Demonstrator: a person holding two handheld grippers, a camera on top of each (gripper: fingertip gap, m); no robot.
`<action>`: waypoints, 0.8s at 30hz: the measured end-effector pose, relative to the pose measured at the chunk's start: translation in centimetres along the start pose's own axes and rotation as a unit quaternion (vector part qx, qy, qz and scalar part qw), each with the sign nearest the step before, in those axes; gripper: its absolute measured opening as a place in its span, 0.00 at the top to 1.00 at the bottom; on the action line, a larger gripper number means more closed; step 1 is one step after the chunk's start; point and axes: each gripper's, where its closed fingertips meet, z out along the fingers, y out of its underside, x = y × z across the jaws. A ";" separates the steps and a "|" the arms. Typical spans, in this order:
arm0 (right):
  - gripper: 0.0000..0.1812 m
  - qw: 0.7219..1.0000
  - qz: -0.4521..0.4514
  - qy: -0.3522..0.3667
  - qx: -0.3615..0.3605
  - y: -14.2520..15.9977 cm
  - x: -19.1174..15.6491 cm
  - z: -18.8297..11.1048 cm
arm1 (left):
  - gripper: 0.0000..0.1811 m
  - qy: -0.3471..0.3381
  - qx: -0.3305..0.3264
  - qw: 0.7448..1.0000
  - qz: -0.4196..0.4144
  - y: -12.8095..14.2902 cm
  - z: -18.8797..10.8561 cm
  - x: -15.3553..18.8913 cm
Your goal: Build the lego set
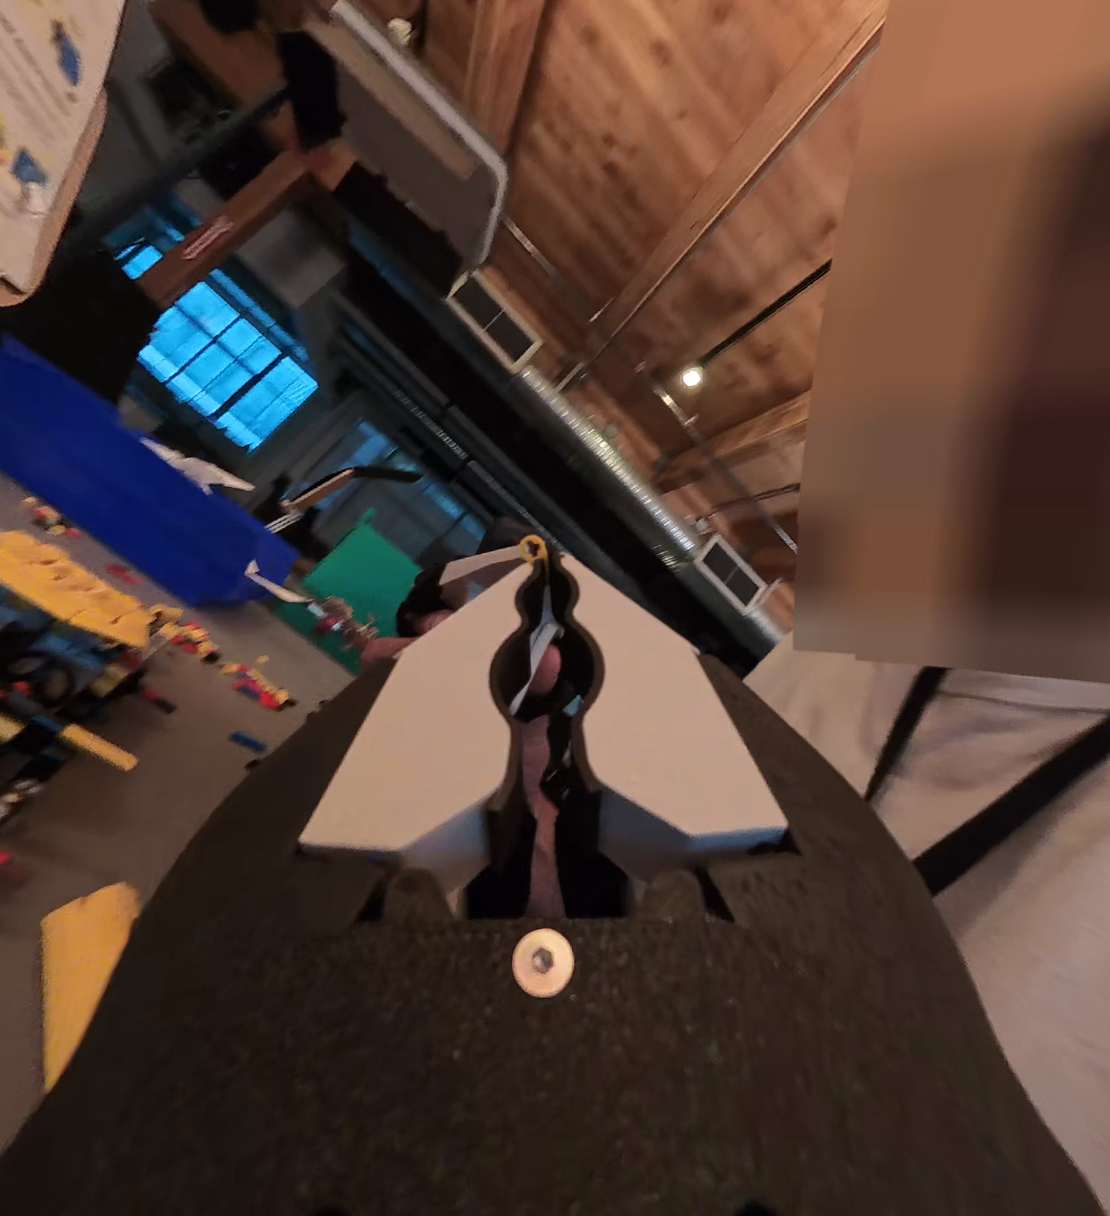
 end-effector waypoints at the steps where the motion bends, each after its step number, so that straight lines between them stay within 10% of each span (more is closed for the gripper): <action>1: 0.98 1.000 -0.028 0.005 -0.002 0.1 -0.2 0.4 | 1.00 0.015 0.008 1.000 -0.005 -0.2 -0.1 0.4; 24: 0.99 1.000 -0.017 -0.019 -0.009 1.0 -0.3 1.8 | 1.00 0.033 0.011 0.999 -0.023 0.1 0.1 0.6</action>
